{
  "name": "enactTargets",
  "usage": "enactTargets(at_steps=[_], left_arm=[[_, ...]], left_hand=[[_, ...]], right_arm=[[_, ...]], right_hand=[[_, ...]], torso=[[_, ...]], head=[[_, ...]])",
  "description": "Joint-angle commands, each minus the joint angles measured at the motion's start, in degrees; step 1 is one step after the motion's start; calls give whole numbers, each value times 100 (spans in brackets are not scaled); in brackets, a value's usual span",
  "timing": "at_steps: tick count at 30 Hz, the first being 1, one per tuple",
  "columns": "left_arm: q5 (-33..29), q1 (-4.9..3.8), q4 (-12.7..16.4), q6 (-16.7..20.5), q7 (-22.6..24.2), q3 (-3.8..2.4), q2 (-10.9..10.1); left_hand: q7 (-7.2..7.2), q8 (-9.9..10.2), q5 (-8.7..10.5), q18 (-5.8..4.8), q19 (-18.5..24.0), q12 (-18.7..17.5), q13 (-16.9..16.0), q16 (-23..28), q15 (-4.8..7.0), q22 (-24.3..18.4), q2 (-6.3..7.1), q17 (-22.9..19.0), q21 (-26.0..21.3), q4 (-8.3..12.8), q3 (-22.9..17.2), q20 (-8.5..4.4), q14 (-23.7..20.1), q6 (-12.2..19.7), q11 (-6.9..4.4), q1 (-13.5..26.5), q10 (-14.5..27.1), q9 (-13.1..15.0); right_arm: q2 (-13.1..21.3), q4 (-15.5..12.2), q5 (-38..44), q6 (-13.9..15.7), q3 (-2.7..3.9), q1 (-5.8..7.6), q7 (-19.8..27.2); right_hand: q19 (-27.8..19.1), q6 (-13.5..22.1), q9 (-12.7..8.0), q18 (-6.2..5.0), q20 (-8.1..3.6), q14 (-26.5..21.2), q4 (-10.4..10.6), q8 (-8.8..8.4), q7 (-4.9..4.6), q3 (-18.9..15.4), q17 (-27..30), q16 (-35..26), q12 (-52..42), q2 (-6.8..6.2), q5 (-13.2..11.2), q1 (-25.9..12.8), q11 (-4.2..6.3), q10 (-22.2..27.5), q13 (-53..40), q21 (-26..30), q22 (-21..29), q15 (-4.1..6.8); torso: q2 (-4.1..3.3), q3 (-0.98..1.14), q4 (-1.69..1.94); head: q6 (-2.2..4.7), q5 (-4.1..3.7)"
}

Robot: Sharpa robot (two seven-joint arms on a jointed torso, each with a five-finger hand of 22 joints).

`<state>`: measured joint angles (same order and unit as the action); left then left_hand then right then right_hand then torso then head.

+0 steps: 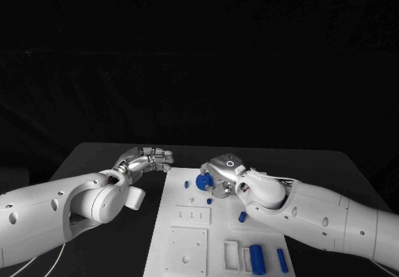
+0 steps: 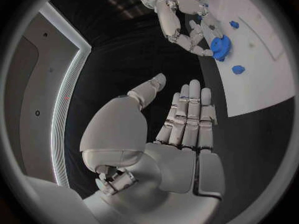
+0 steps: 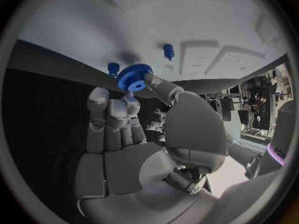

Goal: Assemble the parts on the task board

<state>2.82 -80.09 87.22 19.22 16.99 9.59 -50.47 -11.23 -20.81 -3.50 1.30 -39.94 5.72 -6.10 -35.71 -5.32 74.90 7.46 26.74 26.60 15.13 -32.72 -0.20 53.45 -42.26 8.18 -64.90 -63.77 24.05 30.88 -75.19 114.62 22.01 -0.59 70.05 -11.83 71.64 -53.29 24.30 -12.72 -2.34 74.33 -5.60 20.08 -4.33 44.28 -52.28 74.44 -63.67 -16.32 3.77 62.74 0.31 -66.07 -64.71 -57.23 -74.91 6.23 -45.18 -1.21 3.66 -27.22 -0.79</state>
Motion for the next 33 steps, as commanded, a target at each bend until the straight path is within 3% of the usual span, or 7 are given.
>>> enactTargets(at_steps=[1,4,12,21,33], left_arm=[[44,-20,47,-12,47,-6,-2],[34,-20,46,-34,46,-6,-1],[23,-20,36,-31,44,-7,-11],[23,-21,46,-31,41,-7,-25],[23,-21,42,-30,41,-7,-34]], left_hand=[[-21,20,-5,24,-13,-40,10,34,15,106,-13,6,39,28,-1,-36,13,-26,35,54,-17,-8],[-21,20,-5,24,-13,-40,10,34,15,106,-13,6,39,28,-1,-36,13,-26,35,54,-17,-8],[-20,21,-4,24,-13,-43,10,35,15,106,-13,7,40,28,-1,-36,13,-27,34,57,-18,-7],[-20,22,-3,24,-13,-47,10,36,15,105,-13,9,41,29,-1,-36,13,-28,33,59,-20,-7],[-20,23,-3,24,-12,-51,10,36,15,105,-12,10,42,29,-1,-36,14,-28,34,61,-22,-7]], right_arm=[[-62,49,103,-91,-41,-1,-19],[-119,106,103,-94,-66,-2,-12],[-192,232,103,-119,-115,-2,-3],[-181,301,103,-112,-120,-2,-55],[-112,259,117,-103,-120,-2,-76]], right_hand=[[18,-415,8,-228,-17,16,44,13,-145,3,-8,-30,19,-55,-18,8,28,8,9,-18,-109,41],[18,-415,8,-228,-17,17,44,13,-145,4,-8,-31,20,-55,-18,8,28,8,9,-18,-109,41],[16,-412,7,-228,-14,17,51,8,-147,6,-9,-34,23,-53,-18,5,27,9,11,-19,-108,39],[-2,-342,-12,-228,-7,15,45,-43,-168,5,-13,-55,39,-60,-24,13,7,15,20,-15,-105,23],[-11,-322,-18,-228,-5,15,25,-59,-178,-1,-16,-64,45,-68,-26,26,-2,18,24,-14,-105,14]], torso=[[-33,-24,20],[-35,-17,23],[-50,-31,40],[-46,-22,16],[-44,-20,19]], head=[[3,13],[-15,25],[-14,46],[-18,55],[-28,44]])
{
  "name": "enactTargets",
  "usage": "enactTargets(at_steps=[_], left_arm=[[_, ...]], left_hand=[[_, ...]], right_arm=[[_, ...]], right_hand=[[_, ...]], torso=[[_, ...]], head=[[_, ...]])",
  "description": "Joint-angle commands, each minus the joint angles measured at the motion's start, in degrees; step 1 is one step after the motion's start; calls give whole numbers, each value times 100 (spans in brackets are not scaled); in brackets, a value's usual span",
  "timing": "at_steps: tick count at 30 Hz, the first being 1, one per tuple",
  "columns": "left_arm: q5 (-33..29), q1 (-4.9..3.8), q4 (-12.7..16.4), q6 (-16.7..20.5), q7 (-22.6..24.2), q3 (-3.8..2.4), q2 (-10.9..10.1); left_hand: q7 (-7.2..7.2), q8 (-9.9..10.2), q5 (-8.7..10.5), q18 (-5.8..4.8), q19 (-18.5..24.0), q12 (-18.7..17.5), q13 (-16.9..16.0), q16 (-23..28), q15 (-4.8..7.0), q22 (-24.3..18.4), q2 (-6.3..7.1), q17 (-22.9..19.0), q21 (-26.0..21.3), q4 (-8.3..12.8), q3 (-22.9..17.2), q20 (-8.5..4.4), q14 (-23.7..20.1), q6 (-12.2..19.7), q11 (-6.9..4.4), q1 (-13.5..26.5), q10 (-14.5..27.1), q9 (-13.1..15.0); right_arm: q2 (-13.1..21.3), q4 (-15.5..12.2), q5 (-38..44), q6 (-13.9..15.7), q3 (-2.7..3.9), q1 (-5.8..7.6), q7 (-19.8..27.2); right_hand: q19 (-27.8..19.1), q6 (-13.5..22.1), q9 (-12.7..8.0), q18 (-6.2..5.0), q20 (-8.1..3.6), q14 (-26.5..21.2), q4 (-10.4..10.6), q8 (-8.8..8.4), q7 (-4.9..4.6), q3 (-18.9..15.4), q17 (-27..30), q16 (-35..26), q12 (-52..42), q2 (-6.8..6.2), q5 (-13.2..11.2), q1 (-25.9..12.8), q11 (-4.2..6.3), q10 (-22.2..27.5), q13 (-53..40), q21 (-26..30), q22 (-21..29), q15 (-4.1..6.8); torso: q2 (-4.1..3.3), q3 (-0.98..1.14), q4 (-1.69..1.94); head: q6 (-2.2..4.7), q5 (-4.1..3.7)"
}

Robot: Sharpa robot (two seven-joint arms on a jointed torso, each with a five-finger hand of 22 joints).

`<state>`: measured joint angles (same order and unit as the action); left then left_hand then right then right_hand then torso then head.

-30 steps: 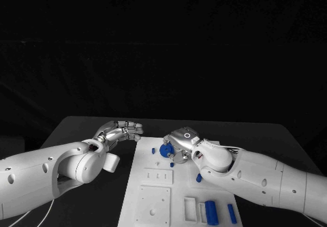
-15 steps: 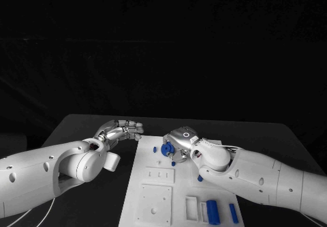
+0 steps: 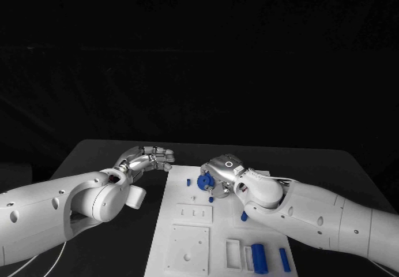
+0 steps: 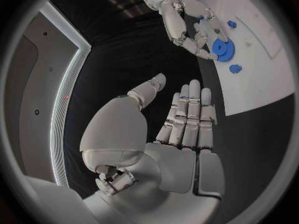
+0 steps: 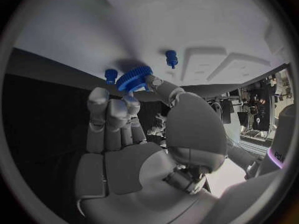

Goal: Assemble the parts on the task board

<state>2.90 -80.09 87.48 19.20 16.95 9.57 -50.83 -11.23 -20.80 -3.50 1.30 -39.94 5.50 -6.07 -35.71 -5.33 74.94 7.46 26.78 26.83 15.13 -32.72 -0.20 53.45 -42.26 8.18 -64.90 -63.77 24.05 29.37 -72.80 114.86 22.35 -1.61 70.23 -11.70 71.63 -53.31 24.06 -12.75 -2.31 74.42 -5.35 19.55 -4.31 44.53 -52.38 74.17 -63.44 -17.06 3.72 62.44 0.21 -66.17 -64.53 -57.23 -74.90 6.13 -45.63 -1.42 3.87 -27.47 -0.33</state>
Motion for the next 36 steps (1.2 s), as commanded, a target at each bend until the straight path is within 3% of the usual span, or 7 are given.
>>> enactTargets(at_steps=[1,9,16,27,31,32,36], left_arm=[[15,-21,16,-28,44,-5,0],[15,-21,7,-22,44,-5,-7],[15,-21,4,-24,43,-5,-4],[15,-21,6,-26,46,-5,1],[16,-21,-1,-28,42,-5,3],[18,-21,-2,-26,43,-5,-2],[18,-21,-22,-12,47,-6,-16]], left_hand=[[-20,23,-3,24,-12,-30,7,37,15,102,-12,7,19,29,-1,-36,14,-28,34,61,-22,-7],[-20,25,-4,25,-12,-33,7,37,16,102,-12,8,20,31,-3,-36,14,-29,34,60,-23,-7],[-20,25,-4,25,-12,-35,7,38,16,102,-12,9,20,32,-3,-36,14,-29,34,60,-24,-7],[-20,26,-3,25,-12,-37,8,38,16,102,-11,10,21,32,-3,-36,14,-29,34,61,-25,-7],[-20,27,-4,25,-12,-38,8,38,16,102,-12,10,21,32,-4,-36,14,-29,35,61,-25,-7],[-21,28,-4,25,-12,-39,8,38,16,102,-11,11,21,33,-4,-37,14,-28,35,59,-25,-7],[-23,33,-5,27,-10,-47,9,40,17,102,-3,13,22,49,-10,-38,15,-23,41,43,-24,-9]], right_arm=[[50,16,97,-134,-18,-20,-92],[59,38,68,-72,-18,-20,-88],[40,48,-46,0,-18,-20,-84],[48,40,-478,-235,-18,-20,-82],[45,49,-707,-348,-18,-19,-65],[45,53,-711,-381,-18,-19,-48],[63,58,-831,-441,-18,-19,-23]], right_hand=[[-12,-318,4,-225,-7,6,-2,-8,-181,-30,-7,-39,23,6,-20,52,5,29,6,-13,-106,23],[-32,-263,-11,-225,0,2,-42,-48,-200,-97,-14,-58,35,-3,-21,10,-14,41,11,-9,-104,7],[-67,158,-126,-225,0,-3,-172,-295,-326,-238,-36,-100,65,-12,-37,-66,-131,94,27,12,-95,-98],[-70,442,-184,-225,-4,-2,-241,-437,-374,-301,-61,-117,68,-12,-18,-100,-175,128,33,25,-89,-141],[-64,583,-196,-218,2,5,-226,-487,-335,18,-73,-131,78,5,1143,78,-147,129,49,37,-84,-142],[-68,580,-184,-215,1,7,-288,-472,-336,139,-80,-136,79,30,1772,168,-155,134,52,36,-89,-141],[-67,548,-165,-225,27,17,-461,-433,-329,317,-88,-155,77,158,2190,300,-134,131,61,26,-100,-108]], torso=[[1,0,-2],[1,-1,1],[0,-4,4],[-1,-8,8],[-1,-8,9],[-2,-9,10],[-3,-8,5]], head=[[-3,-2],[-1,-2],[5,-6],[7,-9],[4,-10],[4,-12],[-1,-5]])
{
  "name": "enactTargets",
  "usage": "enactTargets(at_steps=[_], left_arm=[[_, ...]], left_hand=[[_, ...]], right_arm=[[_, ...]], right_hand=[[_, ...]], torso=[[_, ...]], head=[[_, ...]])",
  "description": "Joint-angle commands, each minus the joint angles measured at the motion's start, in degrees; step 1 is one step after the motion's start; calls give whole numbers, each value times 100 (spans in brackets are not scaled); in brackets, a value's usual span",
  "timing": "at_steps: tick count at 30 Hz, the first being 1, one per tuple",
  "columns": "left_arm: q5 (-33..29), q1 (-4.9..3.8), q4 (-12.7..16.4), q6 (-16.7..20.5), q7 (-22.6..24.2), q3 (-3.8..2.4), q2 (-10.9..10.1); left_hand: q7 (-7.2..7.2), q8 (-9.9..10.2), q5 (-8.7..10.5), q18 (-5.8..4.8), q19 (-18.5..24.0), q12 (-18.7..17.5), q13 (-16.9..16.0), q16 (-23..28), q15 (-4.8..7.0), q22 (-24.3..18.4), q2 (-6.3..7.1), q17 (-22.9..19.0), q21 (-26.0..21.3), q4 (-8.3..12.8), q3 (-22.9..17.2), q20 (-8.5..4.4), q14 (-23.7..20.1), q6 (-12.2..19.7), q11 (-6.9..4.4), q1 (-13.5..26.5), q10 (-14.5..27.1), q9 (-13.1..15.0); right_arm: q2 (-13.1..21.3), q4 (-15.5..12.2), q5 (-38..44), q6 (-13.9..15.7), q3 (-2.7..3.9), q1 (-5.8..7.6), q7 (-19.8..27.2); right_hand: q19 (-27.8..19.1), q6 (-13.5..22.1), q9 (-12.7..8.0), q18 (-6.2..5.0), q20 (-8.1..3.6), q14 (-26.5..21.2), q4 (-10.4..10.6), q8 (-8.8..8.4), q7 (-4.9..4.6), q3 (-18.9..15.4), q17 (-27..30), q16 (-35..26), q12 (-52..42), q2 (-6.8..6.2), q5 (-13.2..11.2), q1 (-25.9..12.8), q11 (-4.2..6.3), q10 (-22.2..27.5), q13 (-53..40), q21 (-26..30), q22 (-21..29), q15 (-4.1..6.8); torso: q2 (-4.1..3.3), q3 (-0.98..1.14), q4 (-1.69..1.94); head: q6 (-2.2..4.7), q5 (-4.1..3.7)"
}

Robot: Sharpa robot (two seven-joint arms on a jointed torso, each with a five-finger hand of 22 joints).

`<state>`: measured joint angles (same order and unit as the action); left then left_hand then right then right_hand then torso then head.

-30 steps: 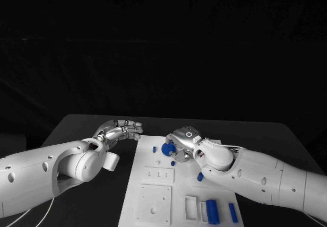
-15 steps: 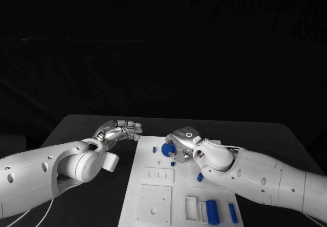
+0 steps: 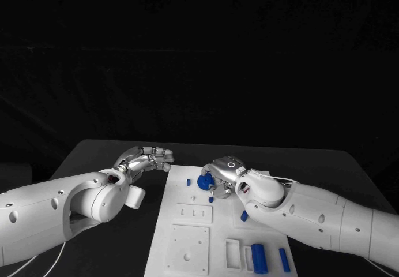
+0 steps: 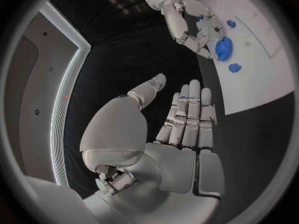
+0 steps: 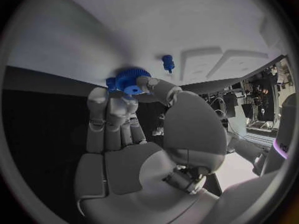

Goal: Assemble the parts on the task board

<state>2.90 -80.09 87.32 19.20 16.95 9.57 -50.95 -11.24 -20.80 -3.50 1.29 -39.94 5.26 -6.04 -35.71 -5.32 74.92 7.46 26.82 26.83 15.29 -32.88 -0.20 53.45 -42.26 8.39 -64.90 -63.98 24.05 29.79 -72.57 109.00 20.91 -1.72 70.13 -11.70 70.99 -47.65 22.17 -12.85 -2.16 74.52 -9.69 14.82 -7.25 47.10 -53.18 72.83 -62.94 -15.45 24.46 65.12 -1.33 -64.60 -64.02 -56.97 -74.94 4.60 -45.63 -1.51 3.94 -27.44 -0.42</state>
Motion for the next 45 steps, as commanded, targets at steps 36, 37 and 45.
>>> enactTargets(at_steps=[36,37,45], left_arm=[[17,-20,-220,-4,85,-7,5],[17,-20,-237,-2,86,-7,9],[16,-19,-282,-44,107,-5,21]], left_hand=[[-26,37,-5,26,-12,-34,8,42,16,103,0,13,25,26,8,-36,17,-24,26,55,-7,-9],[-26,37,-5,26,-12,-35,8,42,16,103,0,13,25,26,8,-36,17,-24,26,56,-6,-9],[-25,38,-5,25,-11,-39,9,44,15,103,0,13,25,25,8,-36,15,-25,26,58,-4,-8]], right_arm=[[618,-354,-1535,1084,258,-7,1079],[676,-389,-1545,1078,313,-7,1107],[1278,-511,-2327,561,503,18,1432]], right_hand=[[108,-79,112,-215,-50,51,-165,194,-68,-319,-137,-34,-59,72,13,-604,-9,-36,-10,-64,-90,23],[105,-89,118,-215,-60,47,-174,204,-72,-429,-144,-33,-63,77,-14,-618,-10,-35,-11,-63,-89,23],[64,-216,151,-215,-87,28,-218,275,-83,-822,-177,-46,-63,105,-389,-574,-22,-13,-8,-30,-81,13]], torso=[[15,21,-19],[15,21,-17],[57,48,-72]], head=[[75,-22],[88,-31],[139,-33]])
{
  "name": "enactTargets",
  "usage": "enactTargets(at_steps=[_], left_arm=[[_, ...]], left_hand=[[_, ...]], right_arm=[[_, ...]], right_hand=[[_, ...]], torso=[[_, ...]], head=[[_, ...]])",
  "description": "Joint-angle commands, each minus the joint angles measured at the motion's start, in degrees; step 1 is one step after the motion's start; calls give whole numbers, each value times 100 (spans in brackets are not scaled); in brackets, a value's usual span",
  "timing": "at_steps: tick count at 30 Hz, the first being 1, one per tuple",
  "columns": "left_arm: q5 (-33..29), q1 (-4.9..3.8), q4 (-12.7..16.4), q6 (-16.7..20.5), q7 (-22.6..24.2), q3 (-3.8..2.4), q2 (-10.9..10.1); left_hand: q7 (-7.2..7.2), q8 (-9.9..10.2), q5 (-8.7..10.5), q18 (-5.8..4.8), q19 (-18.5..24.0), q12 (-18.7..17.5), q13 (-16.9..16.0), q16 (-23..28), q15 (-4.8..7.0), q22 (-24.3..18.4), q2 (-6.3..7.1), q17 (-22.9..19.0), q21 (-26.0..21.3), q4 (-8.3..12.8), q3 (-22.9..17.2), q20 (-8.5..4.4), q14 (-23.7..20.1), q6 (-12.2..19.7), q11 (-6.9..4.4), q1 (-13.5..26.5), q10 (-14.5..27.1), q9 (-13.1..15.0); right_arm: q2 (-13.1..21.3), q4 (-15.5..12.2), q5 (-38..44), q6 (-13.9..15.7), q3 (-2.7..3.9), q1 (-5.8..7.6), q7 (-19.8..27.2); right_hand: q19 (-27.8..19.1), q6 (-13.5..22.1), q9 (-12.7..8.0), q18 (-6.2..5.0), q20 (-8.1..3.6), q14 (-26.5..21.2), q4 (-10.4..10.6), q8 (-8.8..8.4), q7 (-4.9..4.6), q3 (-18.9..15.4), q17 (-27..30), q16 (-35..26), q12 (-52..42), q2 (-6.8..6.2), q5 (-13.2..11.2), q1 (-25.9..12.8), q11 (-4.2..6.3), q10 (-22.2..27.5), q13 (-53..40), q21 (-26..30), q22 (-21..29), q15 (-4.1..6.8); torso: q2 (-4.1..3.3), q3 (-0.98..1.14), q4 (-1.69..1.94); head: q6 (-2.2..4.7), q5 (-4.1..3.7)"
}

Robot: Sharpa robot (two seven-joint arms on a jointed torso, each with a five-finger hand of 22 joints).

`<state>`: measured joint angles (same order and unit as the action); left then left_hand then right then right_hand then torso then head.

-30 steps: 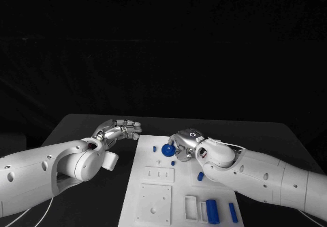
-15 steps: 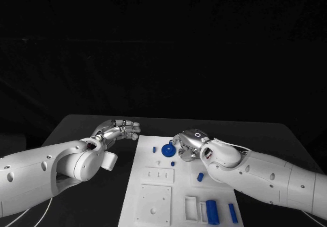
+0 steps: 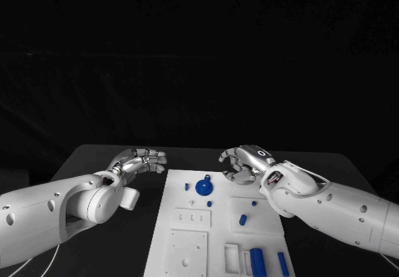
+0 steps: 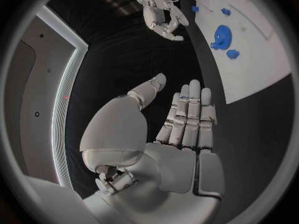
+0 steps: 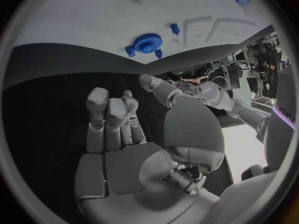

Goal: Assemble the parts on the task board

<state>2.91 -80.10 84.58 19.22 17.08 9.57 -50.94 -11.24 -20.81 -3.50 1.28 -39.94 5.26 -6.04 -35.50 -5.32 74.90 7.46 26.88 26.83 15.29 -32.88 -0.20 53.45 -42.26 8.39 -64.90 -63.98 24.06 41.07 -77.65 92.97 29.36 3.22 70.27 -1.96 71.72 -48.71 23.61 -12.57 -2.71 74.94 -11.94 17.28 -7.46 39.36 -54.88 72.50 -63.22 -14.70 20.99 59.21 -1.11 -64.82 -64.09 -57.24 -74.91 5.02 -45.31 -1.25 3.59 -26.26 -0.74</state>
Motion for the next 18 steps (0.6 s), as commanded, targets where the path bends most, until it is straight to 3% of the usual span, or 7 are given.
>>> enactTargets(at_steps=[1,4,8,14,18], left_arm=[[14,-19,-17,-53,93,-4,25],[14,-19,-22,-69,96,-4,25],[14,-17,-13,-90,102,-3,23],[14,-17,-8,-91,103,-2,28],[14,-16,0,-104,105,-2,42]], left_hand=[[-25,38,-4,25,-10,-39,9,23,15,104,0,7,25,25,8,-36,14,-25,26,59,-4,-8],[-24,37,-3,24,-8,-38,7,26,14,104,-1,7,24,23,10,-34,11,-29,24,65,-14,-7],[-17,33,-1,24,-4,-15,-9,31,13,103,-10,12,26,24,12,-34,11,-46,0,74,-85,-2],[-14,31,-1,24,-3,-12,-13,32,13,104,-14,14,27,25,12,-34,13,-53,-6,78,-100,-1],[-14,31,-1,24,-3,-13,-13,32,13,104,-12,14,27,26,13,-34,13,-54,-6,79,-100,0]], right_arm=[[222,18,-934,-403,10,12,551],[411,75,-1388,-669,10,14,834],[694,138,-1807,-930,9,14,1145],[948,461,-2240,-1082,7,13,1276],[1038,648,-2399,-1173,5,10,1293]], right_hand=[[-15,-110,6,-243,-32,-17,-1,28,-60,-83,-8,-17,-34,35,-102,24,-43,15,0,0,-84,-27],[-58,-116,6,-243,-31,-33,-47,28,-65,-193,-12,-38,-25,87,-352,72,-47,54,-1,22,-85,-31],[-144,-109,8,-243,-27,-73,-170,24,-69,-448,-16,-77,-21,165,-424,90,-47,126,-10,46,-99,-23],[-260,-95,12,-243,2,-129,-401,16,-69,-956,-26,-123,-24,293,-288,31,-50,215,-19,66,-109,-31],[-293,-89,9,-243,10,-145,-444,8,-71,-1106,-33,-138,-22,311,-209,50,-52,246,-17,74,-107,-33]], torso=[[29,29,-47],[47,53,-82],[59,83,-132],[67,123,-180],[67,144,-186]], head=[[26,-4],[21,-29],[27,-70],[32,-170],[19,-227]])
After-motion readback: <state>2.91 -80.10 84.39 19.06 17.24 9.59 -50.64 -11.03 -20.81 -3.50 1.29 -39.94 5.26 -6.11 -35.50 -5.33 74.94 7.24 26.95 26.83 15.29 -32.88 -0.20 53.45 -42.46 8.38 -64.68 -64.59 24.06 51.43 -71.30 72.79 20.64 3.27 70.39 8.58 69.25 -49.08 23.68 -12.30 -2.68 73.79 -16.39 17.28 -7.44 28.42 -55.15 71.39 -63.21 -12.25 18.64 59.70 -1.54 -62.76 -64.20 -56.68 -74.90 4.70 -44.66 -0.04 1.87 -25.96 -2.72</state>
